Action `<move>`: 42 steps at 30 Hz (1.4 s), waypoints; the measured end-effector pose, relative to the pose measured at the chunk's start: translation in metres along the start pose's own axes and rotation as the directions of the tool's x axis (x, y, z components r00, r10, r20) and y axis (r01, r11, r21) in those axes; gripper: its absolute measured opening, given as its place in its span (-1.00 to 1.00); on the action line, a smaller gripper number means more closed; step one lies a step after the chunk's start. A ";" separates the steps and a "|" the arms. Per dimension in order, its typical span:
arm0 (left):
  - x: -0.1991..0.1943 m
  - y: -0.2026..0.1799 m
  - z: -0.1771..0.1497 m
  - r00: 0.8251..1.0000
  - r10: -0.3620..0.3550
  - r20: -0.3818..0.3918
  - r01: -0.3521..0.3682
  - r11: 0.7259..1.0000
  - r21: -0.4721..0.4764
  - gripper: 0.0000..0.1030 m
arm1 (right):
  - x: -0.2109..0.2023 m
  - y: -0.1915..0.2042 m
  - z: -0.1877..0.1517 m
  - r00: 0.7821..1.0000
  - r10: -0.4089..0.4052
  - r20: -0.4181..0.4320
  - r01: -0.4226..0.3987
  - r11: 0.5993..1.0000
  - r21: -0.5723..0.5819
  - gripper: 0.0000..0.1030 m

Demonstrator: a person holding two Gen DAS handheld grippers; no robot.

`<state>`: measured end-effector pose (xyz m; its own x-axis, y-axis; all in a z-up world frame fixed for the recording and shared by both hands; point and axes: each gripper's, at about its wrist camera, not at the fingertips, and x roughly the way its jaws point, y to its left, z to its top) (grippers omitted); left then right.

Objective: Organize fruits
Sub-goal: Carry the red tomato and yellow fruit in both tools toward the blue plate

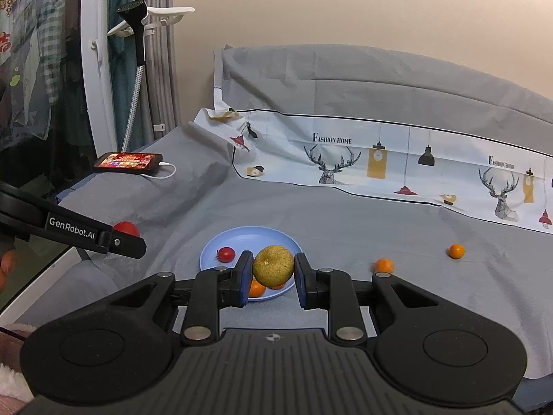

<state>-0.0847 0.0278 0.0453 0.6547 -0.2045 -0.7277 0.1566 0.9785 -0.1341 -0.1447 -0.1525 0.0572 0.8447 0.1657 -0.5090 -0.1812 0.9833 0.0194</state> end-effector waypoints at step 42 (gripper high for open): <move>0.054 0.022 0.022 0.993 0.027 -0.112 -0.031 0.999 -0.029 -0.36 | 0.053 0.005 0.003 0.992 0.004 -0.124 -0.009 0.999 -0.036 -0.48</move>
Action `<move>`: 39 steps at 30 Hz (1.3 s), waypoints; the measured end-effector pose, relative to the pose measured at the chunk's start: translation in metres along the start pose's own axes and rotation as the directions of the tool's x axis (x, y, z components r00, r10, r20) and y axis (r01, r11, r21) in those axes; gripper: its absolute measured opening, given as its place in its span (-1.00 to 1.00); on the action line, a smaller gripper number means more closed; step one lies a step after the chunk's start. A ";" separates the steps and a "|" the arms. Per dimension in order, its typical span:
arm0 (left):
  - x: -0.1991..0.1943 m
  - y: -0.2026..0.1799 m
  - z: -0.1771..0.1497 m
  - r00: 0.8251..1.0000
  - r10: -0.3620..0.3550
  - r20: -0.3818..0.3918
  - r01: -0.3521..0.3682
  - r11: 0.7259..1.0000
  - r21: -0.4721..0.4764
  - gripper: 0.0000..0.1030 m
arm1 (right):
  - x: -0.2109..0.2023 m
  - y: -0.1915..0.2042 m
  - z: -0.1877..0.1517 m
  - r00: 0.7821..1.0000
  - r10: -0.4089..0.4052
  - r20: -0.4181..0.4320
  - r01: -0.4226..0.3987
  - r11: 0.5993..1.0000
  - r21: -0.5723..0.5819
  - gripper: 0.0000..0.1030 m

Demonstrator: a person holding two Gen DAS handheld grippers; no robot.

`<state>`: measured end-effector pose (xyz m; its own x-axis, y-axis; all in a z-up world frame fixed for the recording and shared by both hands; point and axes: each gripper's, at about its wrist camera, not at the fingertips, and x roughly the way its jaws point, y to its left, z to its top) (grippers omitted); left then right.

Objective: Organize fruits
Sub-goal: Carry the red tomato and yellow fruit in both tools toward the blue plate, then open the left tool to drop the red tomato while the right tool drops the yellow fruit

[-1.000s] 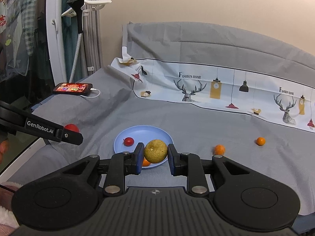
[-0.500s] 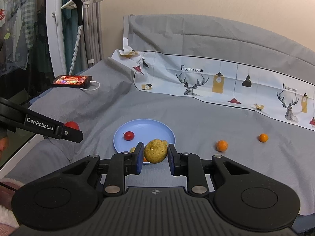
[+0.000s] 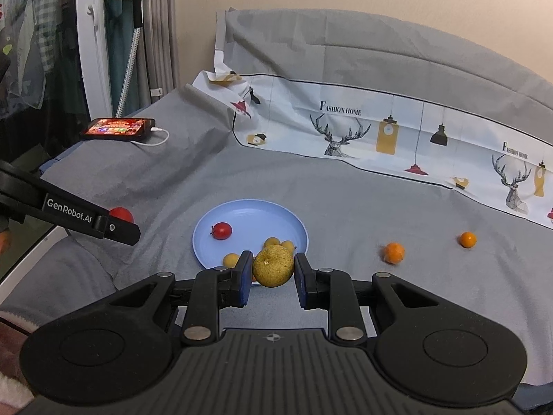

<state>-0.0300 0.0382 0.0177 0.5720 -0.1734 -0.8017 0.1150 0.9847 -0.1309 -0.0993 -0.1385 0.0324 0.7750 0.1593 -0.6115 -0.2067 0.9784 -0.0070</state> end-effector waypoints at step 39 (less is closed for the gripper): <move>0.209 0.021 0.099 0.965 0.146 -0.216 -0.132 0.988 0.081 -0.36 | 0.225 -0.014 0.029 0.966 0.089 -0.242 -0.080 0.996 0.050 -0.48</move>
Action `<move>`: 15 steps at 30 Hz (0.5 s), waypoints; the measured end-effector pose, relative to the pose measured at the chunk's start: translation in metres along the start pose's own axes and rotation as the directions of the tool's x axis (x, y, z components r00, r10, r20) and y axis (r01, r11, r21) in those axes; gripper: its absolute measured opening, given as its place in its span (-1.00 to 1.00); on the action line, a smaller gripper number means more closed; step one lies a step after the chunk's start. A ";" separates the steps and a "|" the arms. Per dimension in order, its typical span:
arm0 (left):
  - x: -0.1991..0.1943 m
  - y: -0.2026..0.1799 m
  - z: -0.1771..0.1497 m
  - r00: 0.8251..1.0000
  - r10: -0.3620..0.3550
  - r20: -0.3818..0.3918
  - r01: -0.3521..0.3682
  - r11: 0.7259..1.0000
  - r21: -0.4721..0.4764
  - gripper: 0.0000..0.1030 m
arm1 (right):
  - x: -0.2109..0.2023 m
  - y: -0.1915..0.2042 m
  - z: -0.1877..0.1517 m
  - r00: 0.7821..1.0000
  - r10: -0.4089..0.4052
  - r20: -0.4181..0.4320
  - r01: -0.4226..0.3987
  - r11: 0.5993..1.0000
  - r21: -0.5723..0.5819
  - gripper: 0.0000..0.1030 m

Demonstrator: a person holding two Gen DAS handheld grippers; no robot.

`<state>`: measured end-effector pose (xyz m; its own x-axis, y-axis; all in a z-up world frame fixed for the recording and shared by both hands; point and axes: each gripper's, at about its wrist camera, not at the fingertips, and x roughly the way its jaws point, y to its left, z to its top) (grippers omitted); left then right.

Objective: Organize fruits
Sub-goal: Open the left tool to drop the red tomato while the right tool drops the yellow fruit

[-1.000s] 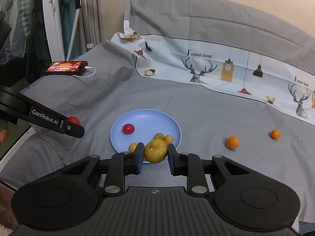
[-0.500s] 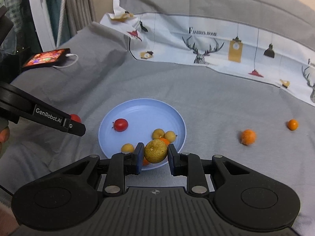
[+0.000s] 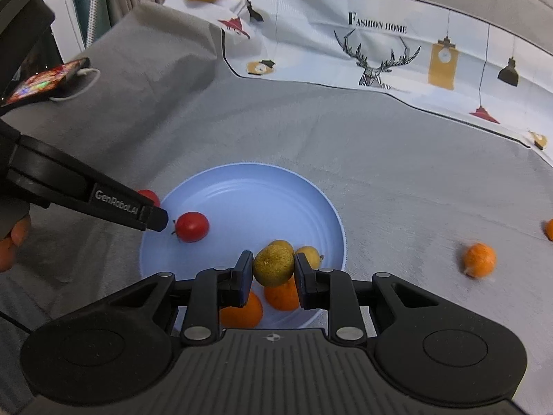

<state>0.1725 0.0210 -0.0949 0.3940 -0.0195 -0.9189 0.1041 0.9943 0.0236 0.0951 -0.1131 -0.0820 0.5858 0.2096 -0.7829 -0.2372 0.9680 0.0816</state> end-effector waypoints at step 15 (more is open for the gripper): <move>-0.040 0.006 -0.020 0.999 0.006 0.051 -0.006 1.000 0.004 0.99 | -0.016 0.006 -0.005 1.000 -0.013 -0.010 0.013 0.999 -0.035 0.70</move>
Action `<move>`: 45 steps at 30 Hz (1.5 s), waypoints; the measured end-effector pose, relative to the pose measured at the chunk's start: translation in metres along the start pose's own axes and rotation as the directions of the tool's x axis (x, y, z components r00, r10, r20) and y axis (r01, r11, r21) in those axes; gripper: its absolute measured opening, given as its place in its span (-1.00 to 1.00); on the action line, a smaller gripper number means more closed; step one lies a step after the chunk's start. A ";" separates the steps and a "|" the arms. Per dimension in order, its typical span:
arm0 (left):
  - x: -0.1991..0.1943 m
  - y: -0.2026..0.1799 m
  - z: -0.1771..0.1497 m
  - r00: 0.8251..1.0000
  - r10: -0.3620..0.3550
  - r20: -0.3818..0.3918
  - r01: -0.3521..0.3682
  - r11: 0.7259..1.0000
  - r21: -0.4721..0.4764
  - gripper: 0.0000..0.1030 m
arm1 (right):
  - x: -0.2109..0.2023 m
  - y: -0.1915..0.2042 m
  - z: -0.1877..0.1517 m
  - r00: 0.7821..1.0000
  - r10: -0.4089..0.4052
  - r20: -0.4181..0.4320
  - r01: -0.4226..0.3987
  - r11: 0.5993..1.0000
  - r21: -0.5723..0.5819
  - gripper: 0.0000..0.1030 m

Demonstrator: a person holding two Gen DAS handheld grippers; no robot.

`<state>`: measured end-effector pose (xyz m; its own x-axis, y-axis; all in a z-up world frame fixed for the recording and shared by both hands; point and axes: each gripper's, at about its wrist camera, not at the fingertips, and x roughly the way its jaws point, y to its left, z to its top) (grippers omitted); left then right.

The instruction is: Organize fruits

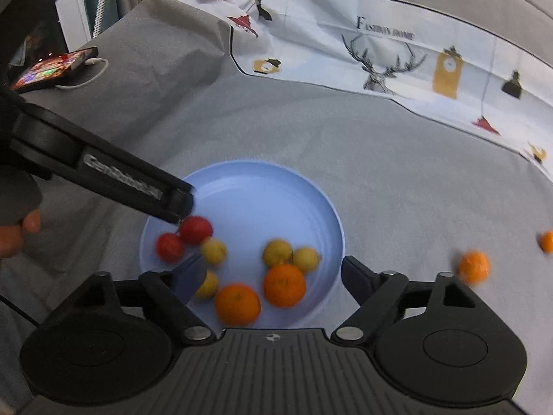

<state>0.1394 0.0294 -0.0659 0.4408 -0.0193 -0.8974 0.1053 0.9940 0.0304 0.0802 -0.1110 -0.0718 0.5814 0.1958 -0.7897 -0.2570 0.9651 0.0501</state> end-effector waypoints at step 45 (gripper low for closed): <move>-0.186 -0.028 -0.146 0.964 0.064 0.259 -0.056 0.998 -0.039 0.99 | -0.224 0.032 -0.095 0.936 -0.071 0.344 0.072 0.997 0.011 0.99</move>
<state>-0.0755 0.0211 0.0361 0.6621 0.0168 -0.7492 0.0461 0.9969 0.0632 -0.1315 -0.1399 0.0485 0.8284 0.1744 -0.5323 -0.2058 0.9786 0.0003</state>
